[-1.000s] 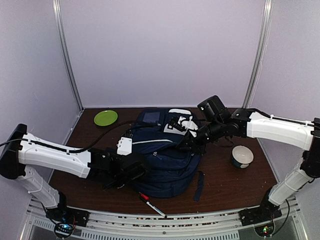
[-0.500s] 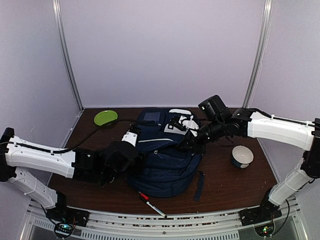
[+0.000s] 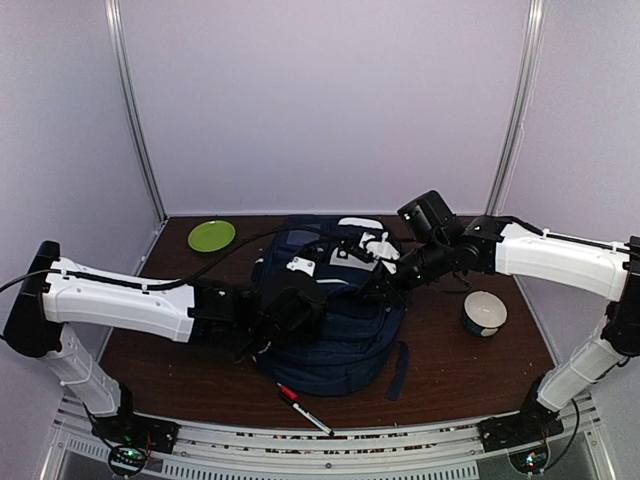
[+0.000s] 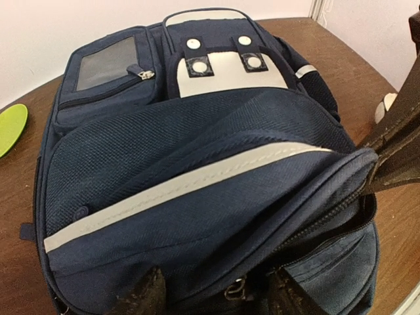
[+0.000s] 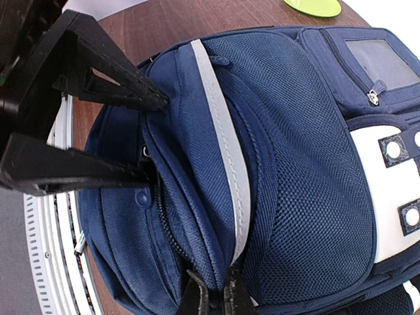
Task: Pack the student bag
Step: Unzip the upper front pocket of the student bag, then pick up the pen from the corner of the board, then pick up the upper front pocket of the student bag, then place the pen in the upper front pocket of the bag.
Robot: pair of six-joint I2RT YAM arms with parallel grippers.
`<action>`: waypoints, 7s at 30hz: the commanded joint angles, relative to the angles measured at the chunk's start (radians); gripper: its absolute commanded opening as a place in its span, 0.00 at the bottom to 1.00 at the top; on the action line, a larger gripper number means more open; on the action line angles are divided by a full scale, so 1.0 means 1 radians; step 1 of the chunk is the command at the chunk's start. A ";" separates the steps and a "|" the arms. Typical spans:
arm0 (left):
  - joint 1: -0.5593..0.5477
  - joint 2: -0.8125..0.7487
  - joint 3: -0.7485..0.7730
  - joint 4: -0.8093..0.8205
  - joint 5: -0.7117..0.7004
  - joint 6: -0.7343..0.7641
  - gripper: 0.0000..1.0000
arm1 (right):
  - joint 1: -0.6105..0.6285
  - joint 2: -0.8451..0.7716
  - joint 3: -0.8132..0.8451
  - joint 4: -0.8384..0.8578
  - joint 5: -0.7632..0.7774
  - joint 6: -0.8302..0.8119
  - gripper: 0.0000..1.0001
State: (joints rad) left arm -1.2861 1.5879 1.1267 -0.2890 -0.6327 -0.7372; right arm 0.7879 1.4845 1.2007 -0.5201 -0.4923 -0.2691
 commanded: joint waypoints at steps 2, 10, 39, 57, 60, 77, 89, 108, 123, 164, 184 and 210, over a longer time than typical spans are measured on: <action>-0.018 0.151 0.173 -0.204 0.081 -0.027 0.56 | -0.005 -0.042 0.040 0.118 0.013 0.004 0.00; -0.021 0.112 0.122 -0.339 0.090 -0.122 0.50 | -0.019 -0.043 0.046 0.119 0.025 0.014 0.00; 0.041 -0.138 -0.071 -0.002 0.229 0.175 0.58 | -0.034 -0.043 0.053 0.109 0.009 0.021 0.00; 0.093 -0.097 -0.029 -0.075 0.170 0.109 0.00 | -0.043 -0.067 0.017 0.119 0.047 0.008 0.00; 0.093 -0.203 -0.114 -0.161 0.083 0.063 0.00 | -0.077 -0.083 -0.012 0.135 0.076 0.008 0.00; 0.192 -0.401 -0.311 -0.181 0.086 0.060 0.31 | -0.117 -0.114 -0.029 0.037 0.028 -0.098 0.14; 0.195 -0.569 -0.338 -0.250 -0.024 0.088 0.84 | 0.193 -0.264 -0.068 -0.202 -0.040 -0.194 0.29; 0.236 -0.642 -0.452 -0.318 -0.030 -0.078 0.86 | 0.705 0.307 0.083 -0.119 0.431 0.057 0.37; 0.236 -0.805 -0.547 -0.316 -0.038 -0.132 0.84 | 0.652 0.508 0.180 -0.189 0.466 0.148 0.32; 0.182 -0.248 -0.012 -0.168 0.465 1.029 0.61 | 0.172 -0.420 -0.292 -0.371 0.279 -0.196 0.00; 0.171 0.080 0.196 -0.212 0.431 1.215 0.41 | 0.041 -0.410 -0.281 -0.321 0.250 -0.168 0.00; 0.303 -0.060 0.179 0.016 0.633 0.831 0.00 | 0.071 -0.076 0.023 -0.279 0.446 -0.222 0.00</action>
State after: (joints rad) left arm -1.0386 1.5467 1.3178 -0.4175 -0.1051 0.2146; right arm 0.8467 1.3567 1.1740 -0.8169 -0.1085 -0.4923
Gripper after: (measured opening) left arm 0.049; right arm 0.077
